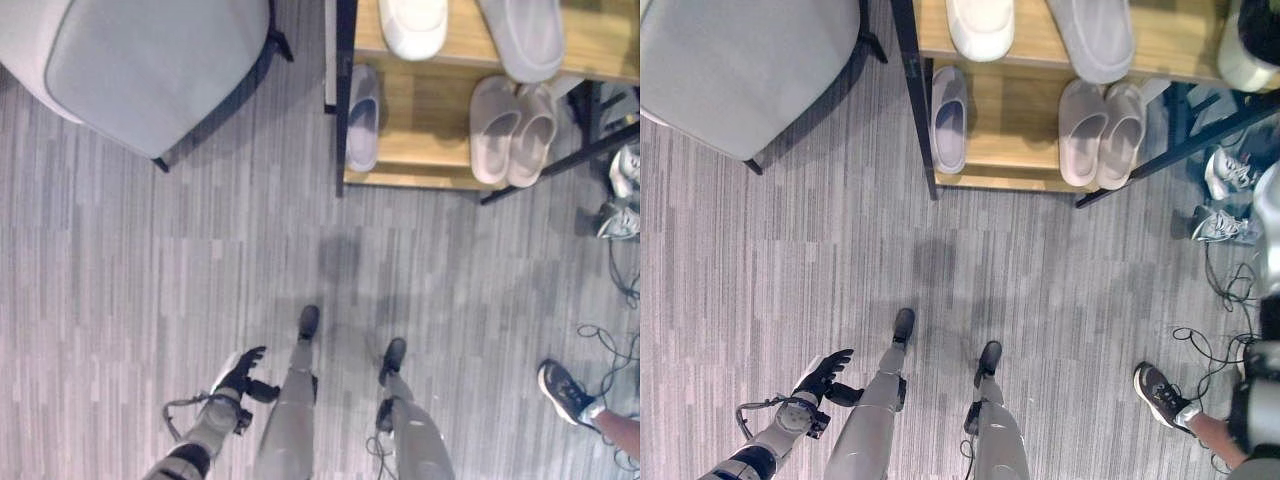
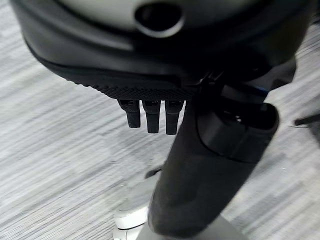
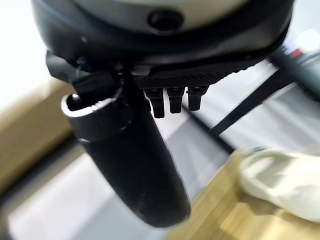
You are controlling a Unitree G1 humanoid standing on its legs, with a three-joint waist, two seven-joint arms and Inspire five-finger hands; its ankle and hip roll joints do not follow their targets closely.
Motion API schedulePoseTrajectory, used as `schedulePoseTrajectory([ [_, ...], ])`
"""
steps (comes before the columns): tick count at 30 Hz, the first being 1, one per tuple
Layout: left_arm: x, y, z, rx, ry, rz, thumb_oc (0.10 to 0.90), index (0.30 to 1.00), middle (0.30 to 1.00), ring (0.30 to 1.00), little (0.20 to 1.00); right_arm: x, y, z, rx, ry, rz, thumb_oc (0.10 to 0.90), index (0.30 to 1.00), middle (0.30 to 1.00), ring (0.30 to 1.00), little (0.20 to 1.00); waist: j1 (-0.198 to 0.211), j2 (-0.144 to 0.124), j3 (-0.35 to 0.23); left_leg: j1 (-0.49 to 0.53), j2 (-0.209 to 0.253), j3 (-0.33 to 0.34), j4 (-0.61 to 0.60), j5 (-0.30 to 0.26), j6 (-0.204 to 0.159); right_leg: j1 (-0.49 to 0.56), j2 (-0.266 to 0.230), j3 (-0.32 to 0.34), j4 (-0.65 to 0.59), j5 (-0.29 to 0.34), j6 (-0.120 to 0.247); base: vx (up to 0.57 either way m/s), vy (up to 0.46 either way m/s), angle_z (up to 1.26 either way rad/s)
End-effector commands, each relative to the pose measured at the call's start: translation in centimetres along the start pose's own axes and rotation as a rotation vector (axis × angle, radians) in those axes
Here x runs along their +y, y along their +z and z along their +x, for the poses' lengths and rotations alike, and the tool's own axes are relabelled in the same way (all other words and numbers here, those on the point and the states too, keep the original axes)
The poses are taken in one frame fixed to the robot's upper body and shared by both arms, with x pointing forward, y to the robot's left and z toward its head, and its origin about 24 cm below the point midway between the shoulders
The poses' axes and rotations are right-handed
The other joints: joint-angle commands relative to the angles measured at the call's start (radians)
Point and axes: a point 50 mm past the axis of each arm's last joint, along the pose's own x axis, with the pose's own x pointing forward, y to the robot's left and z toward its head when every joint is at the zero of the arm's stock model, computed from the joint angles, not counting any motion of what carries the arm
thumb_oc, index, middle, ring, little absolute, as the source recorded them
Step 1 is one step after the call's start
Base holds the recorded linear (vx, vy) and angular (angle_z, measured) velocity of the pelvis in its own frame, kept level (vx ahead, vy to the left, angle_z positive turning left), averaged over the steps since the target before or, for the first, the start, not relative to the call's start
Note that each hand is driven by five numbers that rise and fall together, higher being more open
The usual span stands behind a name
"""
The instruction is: Arrange the slippers neatly on the shoe rack.
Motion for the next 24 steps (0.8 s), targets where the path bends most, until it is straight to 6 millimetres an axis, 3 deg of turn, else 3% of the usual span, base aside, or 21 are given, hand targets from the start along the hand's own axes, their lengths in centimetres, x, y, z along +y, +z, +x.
schedulePoseTrajectory([
  [1, -4.3, -3.7, -1.9, 0.122, -0.141, 0.018, 0.800, 0.900, 0.900, 0.900, 0.900, -0.1, 2.6, 1.1, -0.143, 0.086, -0.035, 0.800, 0.900, 0.900, 0.900, 0.900, -0.007, 0.021, -0.091, 0.075, -0.049, -0.010, 0.144, -0.264, 0.039, 0.001, -0.058, 0.065, 0.181, -0.067, 0.060, 0.09, 0.237, -0.09],
  [2, -4.3, -4.3, -2.2, 0.138, -0.146, 0.024, 0.800, 0.900, 0.900, 0.900, 0.900, 0.3, 1.4, 0.2, -0.092, 0.118, -0.031, 0.800, 0.900, 0.900, 0.900, 0.900, -0.008, 0.027, -0.090, 0.104, -0.057, -0.002, 0.148, -0.271, 0.052, -0.005, -0.077, 0.068, 0.247, -0.024, 0.064, 0.06, 0.182, -0.04],
  [3, -4.3, -4.3, -2.2, 0.138, -0.146, 0.025, 0.800, 0.900, 0.900, 0.900, 0.900, 0.3, 1.4, 0.1, -0.091, 0.118, -0.031, 0.800, 0.900, 0.900, 0.900, 0.900, -0.008, 0.025, -0.091, 0.103, -0.060, -0.001, 0.145, -0.265, 0.054, -0.007, -0.080, 0.069, 0.246, -0.020, 0.065, 0.06, 0.265, -0.10],
  [4, -4.3, -5.0, -2.5, 0.164, -0.145, 0.036, 0.800, 0.900, 0.900, 0.900, 0.900, 0.6, 0.1, -1.1, -0.038, 0.151, -0.036, 0.800, 0.900, 0.900, 0.900, 0.900, -0.019, 0.043, -0.091, 0.154, -0.063, 0.004, 0.139, -0.269, 0.071, -0.023, -0.092, 0.084, 0.360, 0.023, 0.058, 0.07, 0.228, -0.06],
  [6, -4.1, -5.1, -2.5, 0.169, -0.145, 0.060, 0.800, 0.900, 0.900, 0.900, 0.900, 0.4, -0.6, -1.7, -0.005, 0.155, -0.031, 0.800, 0.900, 0.900, 0.900, 0.900, -0.023, 0.053, -0.088, 0.184, -0.065, 0.004, 0.133, -0.271, 0.077, -0.034, -0.084, 0.107, 0.413, 0.013, 0.052, 0.12, 0.158, 0.01],
  [7, -4.3, -5.0, -2.5, 0.166, -0.150, 0.060, 0.800, 0.900, 0.900, 0.900, 0.900, -0.2, -1.9, -2.9, 0.051, 0.158, -0.016, 0.800, 0.900, 0.900, 0.900, 0.900, -0.050, 0.067, -0.090, 0.243, -0.073, -0.021, 0.120, -0.282, 0.082, -0.060, -0.023, 0.163, 0.456, -0.049, 0.032, 0.20, 0.036, 0.06],
  [8, -4.3, -5.1, -2.5, 0.171, -0.147, 0.037, 0.800, 0.900, 0.900, 0.900, 0.900, -0.4, -2.5, -3.4, 0.075, 0.161, -0.011, 0.800, 0.900, 0.900, 0.900, 0.900, -0.065, 0.070, -0.097, 0.265, -0.074, -0.033, 0.105, -0.281, 0.080, -0.076, 0.025, 0.183, 0.433, -0.107, 0.016, 0.24, 0.030, 0.18],
  [10, -4.4, -5.7, -2.8, 0.196, -0.150, 0.027, 0.800, 0.900, 0.900, 0.900, 0.900, -0.9, -3.0, -3.6, 0.093, 0.152, -0.017, 0.800, 0.900, 0.900, 0.900, 0.900, -0.078, 0.068, -0.105, 0.284, -0.092, -0.052, 0.094, -0.279, 0.076, -0.090, 0.057, 0.199, 0.377, -0.117, 0.022, 0.17, -0.056, 0.31],
  [14, -4.9, -6.4, -3.2, 0.219, -0.166, 0.034, 0.800, 0.900, 0.900, 0.900, 0.900, -0.6, -3.3, -3.7, 0.108, 0.160, -0.015, 0.800, 0.900, 0.900, 0.900, 0.900, -0.086, 0.075, -0.109, 0.315, -0.089, -0.062, 0.078, -0.291, 0.071, -0.118, 0.056, 0.187, 0.329, -0.097, 0.026, 0.18, -0.112, 0.22],
  [15, -5.4, -7.4, -3.8, 0.257, -0.186, 0.048, 0.800, 0.900, 0.900, 0.900, 0.900, -0.1, -3.5, -3.8, 0.121, 0.174, -0.010, 0.800, 0.900, 0.900, 0.900, 0.900, -0.100, 0.079, -0.114, 0.372, -0.078, -0.089, 0.071, -0.319, 0.056, -0.167, 0.025, 0.176, 0.202, -0.046, 0.049, 0.43, -0.310, 0.16],
  [17, -5.6, -8.2, -4.3, 0.291, -0.196, 0.049, 0.800, 0.900, 0.900, 0.900, 0.900, 0.4, -3.3, -3.7, 0.119, 0.200, -0.015, 0.800, 0.900, 0.900, 0.900, 0.900, -0.097, 0.075, -0.125, 0.410, -0.073, -0.098, 0.077, -0.348, 0.043, -0.143, -0.001, 0.146, 0.138, -0.019, 0.062, 0.41, -0.314, 0.23],
  [20, -6.0, -9.3, -5.0, 0.338, -0.203, 0.038, 0.800, 0.900, 0.900, 0.900, 0.900, 0.4, -3.6, -4.3, 0.132, 0.202, -0.004, 0.800, 0.900, 0.900, 0.900, 0.900, -0.108, 0.068, -0.154, 0.434, -0.057, -0.108, 0.089, -0.367, 0.029, -0.103, 0.017, 0.168, 0.131, -0.018, 0.053, 0.31, -0.261, 0.29],
  [22, -6.8, -9.6, -5.6, 0.345, -0.210, 0.008, 0.800, 0.900, 0.900, 0.900, 0.900, 0.2, -3.9, -4.5, 0.141, 0.215, -0.034, 0.800, 0.900, 0.900, 0.900, 0.900, -0.108, 0.077, -0.176, 0.408, 0.000, -0.095, 0.234, -0.315, -0.016, -0.043, 0.074, 0.176, 0.171, -0.069, 0.013, 0.34, -0.289, 0.58],
  [23, -6.8, -9.6, -5.6, 0.344, -0.210, 0.008, 0.800, 0.900, 0.900, 0.900, 0.900, 0.2, -3.9, -4.5, 0.141, 0.214, -0.034, 0.800, 0.900, 0.900, 0.900, 0.900, -0.110, 0.074, -0.177, 0.403, -0.004, -0.097, 0.235, -0.310, -0.016, -0.045, 0.070, 0.175, 0.168, -0.064, 0.013, 0.19, -0.317, 0.64],
  [24, -6.8, -8.1, -4.9, 0.269, -0.205, 0.011, 0.800, 0.900, 0.900, 0.900, 0.900, -0.5, -3.5, -4.1, 0.114, 0.182, -0.050, 0.800, 0.900, 0.900, 0.900, 0.900, -0.113, 0.063, -0.159, 0.273, 0.073, -0.027, 0.482, -0.167, -0.031, 0.020, 0.082, 0.137, 0.171, -0.103, -0.034, 0.06, -0.200, 0.49],
])
